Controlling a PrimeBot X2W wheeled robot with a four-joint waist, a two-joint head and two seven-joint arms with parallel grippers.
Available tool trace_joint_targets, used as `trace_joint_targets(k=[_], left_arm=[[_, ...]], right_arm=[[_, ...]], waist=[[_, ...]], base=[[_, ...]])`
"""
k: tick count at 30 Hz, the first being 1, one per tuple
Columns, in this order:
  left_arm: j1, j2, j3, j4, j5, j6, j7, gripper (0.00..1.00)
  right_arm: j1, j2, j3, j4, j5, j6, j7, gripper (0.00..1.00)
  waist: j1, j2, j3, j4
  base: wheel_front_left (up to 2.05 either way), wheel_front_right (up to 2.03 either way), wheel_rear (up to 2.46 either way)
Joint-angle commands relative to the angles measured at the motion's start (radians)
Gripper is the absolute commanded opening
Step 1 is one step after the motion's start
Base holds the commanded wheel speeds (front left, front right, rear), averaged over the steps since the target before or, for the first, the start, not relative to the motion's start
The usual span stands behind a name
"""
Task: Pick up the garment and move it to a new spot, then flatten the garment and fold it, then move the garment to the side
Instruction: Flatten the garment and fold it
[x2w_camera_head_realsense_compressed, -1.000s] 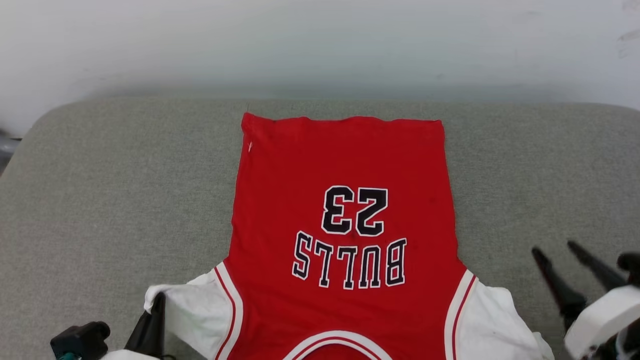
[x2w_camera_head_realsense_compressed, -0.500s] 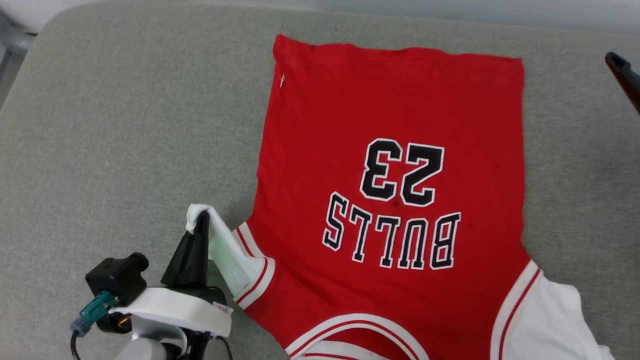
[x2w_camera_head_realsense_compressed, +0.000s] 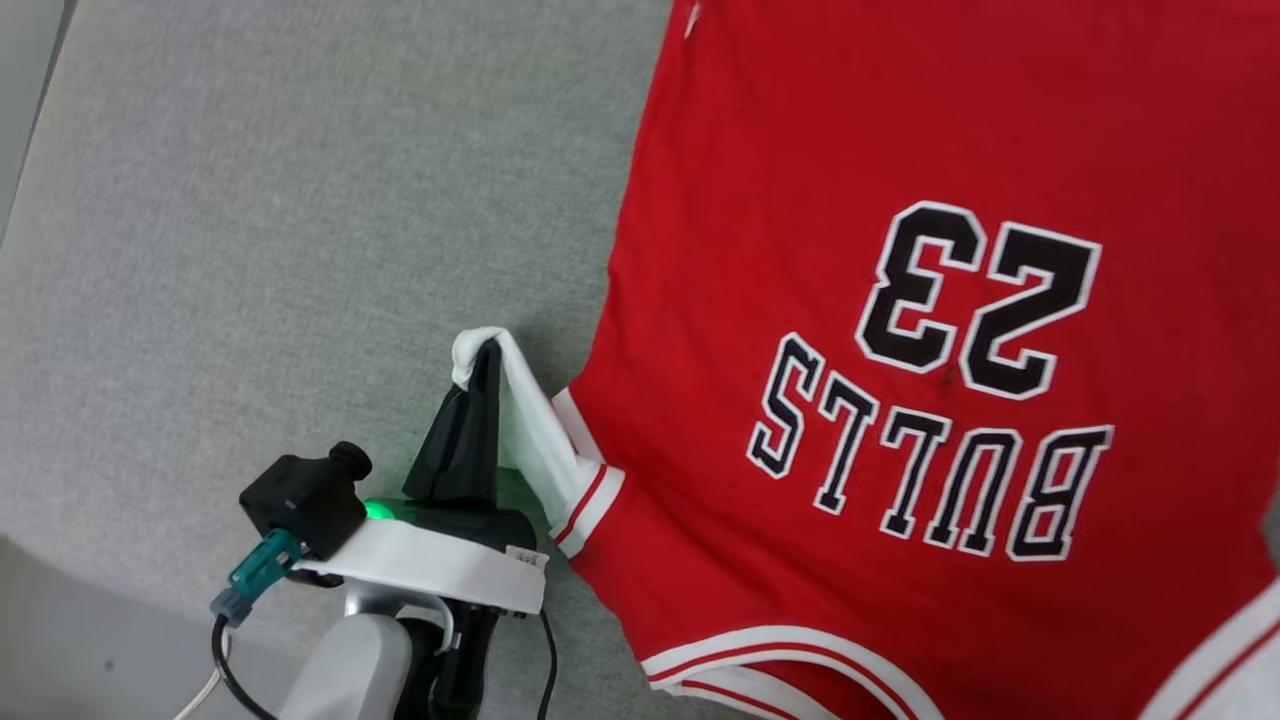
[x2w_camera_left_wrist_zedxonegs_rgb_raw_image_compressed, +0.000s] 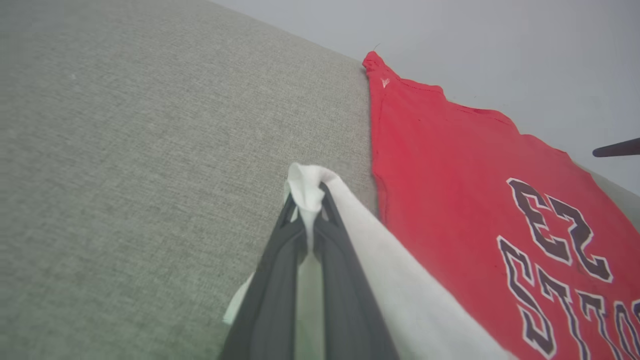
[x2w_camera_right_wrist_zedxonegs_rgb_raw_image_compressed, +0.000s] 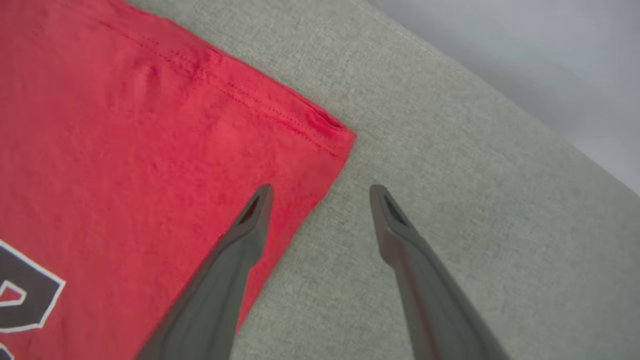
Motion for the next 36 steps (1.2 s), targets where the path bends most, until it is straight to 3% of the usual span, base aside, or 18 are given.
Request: trace_joint_targets(k=[1, 11, 13, 14, 25, 36], left_arm=[[-0.017, -0.009, 0.009, 0.005, 0.010, -0.010, -0.005, 0.00], [-0.037, -0.073, 0.050, 0.037, 0.069, -0.071, -0.005, 0.00], [-0.035, -0.080, 0.060, 0.044, 0.075, -0.079, -0.005, 0.00], [-0.032, -0.082, 0.068, 0.048, 0.079, -0.081, -0.005, 0.00], [0.033, -0.078, 0.140, 0.090, 0.112, -0.093, -0.005, 0.00], [0.131, -0.037, 0.174, 0.096, 0.118, -0.061, 0.013, 0.00]], right_arm=[[-0.010, -0.006, 0.006, 0.014, -0.009, -0.001, 0.007, 1.00], [0.129, -0.043, 0.094, 0.092, 0.031, -0.001, 0.052, 1.00], [0.133, -0.057, 0.105, 0.083, 0.031, -0.001, 0.042, 0.10], [0.131, -0.063, 0.109, 0.079, 0.033, -0.001, 0.036, 0.00], [0.078, -0.024, 0.117, 0.058, 0.095, -0.001, -0.164, 0.00], [0.336, -0.146, 0.162, -0.046, 0.258, -0.001, -0.361, 0.00]], waist=[[-0.0003, 0.0000, 0.050, 0.045], [-0.0003, 0.0000, 0.091, 0.061], [-0.0003, 0.0000, 0.087, 0.058], [-0.0003, 0.0000, 0.082, 0.054], [-0.0003, 0.0000, -0.062, -0.025], [-0.0003, 0.0000, -0.255, -0.129]], base=[[0.00, 0.00, 0.00], [0.00, 0.00, 0.00], [0.00, 0.00, 0.00], [0.00, 0.00, 0.00], [0.00, 0.00, 0.00], [0.00, 0.00, 0.00]])
